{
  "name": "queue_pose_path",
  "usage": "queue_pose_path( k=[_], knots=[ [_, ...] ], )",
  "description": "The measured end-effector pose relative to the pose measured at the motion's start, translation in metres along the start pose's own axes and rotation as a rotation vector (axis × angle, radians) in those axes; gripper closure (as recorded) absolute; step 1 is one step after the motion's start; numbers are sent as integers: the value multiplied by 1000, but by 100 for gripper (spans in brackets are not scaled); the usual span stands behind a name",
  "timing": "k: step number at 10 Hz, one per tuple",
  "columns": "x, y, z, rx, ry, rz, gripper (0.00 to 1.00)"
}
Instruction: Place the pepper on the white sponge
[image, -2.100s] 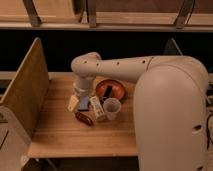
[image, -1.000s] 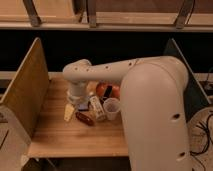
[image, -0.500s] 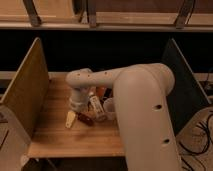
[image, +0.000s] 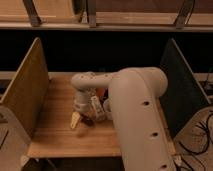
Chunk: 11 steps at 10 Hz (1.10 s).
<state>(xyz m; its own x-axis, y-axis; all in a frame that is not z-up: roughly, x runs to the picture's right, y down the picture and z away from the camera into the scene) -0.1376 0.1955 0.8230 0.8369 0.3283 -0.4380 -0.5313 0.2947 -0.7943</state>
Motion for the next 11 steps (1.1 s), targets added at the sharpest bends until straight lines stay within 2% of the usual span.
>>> queue_pose_path(
  k=[3,4,6,10,11],
  knots=[
    [-6,-9,11,-5,37,9,22],
    [-9,-11,12,1,42,12,29],
    [-9,-19,10,20,47,22,51],
    [-13,-18,13,23,54,27,91],
    [-13,-19,12,24,55,30,97]
  ],
)
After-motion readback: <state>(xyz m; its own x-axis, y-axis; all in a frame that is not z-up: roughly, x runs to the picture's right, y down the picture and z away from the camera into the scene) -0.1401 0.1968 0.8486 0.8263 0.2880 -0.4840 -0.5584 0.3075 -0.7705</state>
